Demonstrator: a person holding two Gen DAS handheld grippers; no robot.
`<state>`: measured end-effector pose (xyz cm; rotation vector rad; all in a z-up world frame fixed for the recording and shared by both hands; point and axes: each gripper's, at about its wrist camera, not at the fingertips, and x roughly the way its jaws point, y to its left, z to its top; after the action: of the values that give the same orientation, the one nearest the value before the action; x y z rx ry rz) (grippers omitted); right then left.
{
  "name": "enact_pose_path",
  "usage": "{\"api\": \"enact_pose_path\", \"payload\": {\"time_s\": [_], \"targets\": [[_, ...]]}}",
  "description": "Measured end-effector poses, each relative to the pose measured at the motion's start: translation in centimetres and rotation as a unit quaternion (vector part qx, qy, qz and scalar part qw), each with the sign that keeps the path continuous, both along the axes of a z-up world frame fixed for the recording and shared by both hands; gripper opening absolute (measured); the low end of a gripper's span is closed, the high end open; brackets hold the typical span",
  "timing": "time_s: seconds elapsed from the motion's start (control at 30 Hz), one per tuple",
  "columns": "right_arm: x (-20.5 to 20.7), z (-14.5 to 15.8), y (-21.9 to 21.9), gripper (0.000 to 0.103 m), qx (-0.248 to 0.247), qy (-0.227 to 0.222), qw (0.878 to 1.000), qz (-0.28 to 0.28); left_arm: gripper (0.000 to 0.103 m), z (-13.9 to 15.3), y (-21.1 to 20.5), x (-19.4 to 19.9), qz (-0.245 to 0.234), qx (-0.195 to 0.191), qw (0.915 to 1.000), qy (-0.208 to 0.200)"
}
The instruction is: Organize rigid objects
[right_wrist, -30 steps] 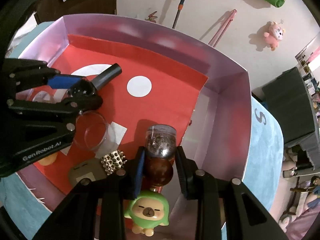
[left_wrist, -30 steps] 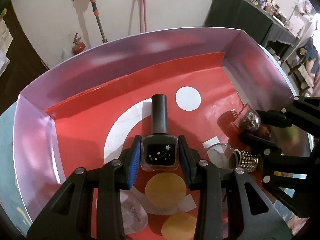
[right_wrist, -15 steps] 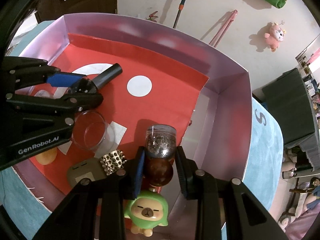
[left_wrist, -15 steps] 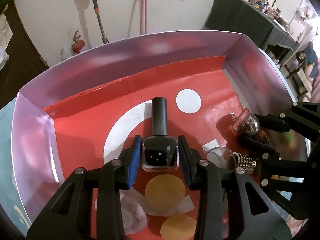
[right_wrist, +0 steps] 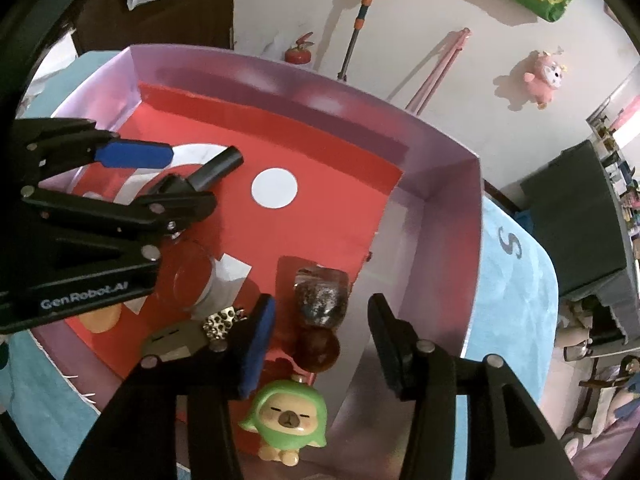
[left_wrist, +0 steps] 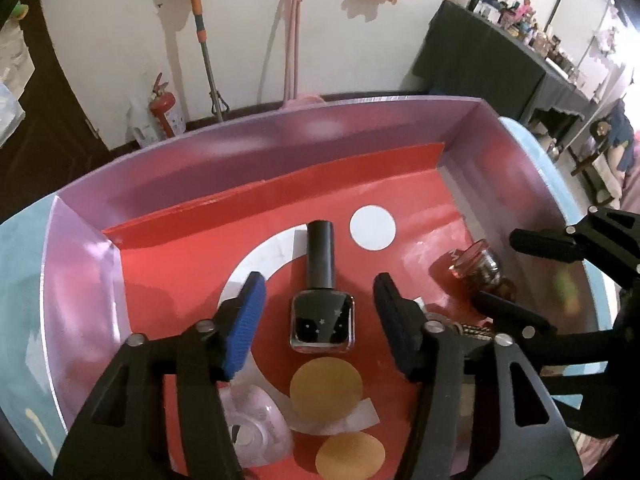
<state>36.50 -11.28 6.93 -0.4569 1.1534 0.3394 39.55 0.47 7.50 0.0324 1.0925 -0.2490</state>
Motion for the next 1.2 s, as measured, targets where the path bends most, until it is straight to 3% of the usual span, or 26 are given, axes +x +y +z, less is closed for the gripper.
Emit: {"api": "enact_pose_path", "payload": {"time_s": [0.2, 0.4, 0.53, 0.63, 0.77, 0.9, 1.2], "targets": [[-0.9, 1.9, -0.8, 0.052, 0.028, -0.018, 0.999, -0.009, 0.068, 2.6, 1.0, -2.0, 0.008, -0.012, 0.9992, -0.039], [-2.6, 4.1, -1.2, 0.062, 0.063, -0.049, 0.997, -0.014, 0.075, 5.4, 2.0, -5.5, 0.028, 0.002, 0.9943, -0.102], [-4.3, 5.6, -2.0, 0.072, 0.100, -0.080, 0.991, -0.026, 0.084, 6.9, 2.7, -8.2, 0.045, 0.017, 0.9867, -0.155], [-6.1, 6.7, -2.4, 0.086, 0.124, -0.121, 0.984, -0.027, 0.085, 7.6, 3.1, -10.5, 0.051, 0.004, 0.9819, -0.182], [-8.6, 7.0, -3.2, 0.095, 0.152, -0.182, 0.971, -0.041, 0.092, 7.7, 3.9, -13.0, 0.072, -0.010, 0.9741, -0.214], [-10.3, 6.3, -3.3, 0.099, 0.169, -0.215, 0.961, -0.038, 0.096, 6.9, 3.8, -15.3, 0.074, 0.004, 0.9651, -0.251], [-11.4, 3.3, -3.2, 0.101, 0.179, -0.260, 0.947, -0.062, 0.096, 3.8, 3.3, -16.0, 0.092, 0.000, 0.9598, -0.265]]}}
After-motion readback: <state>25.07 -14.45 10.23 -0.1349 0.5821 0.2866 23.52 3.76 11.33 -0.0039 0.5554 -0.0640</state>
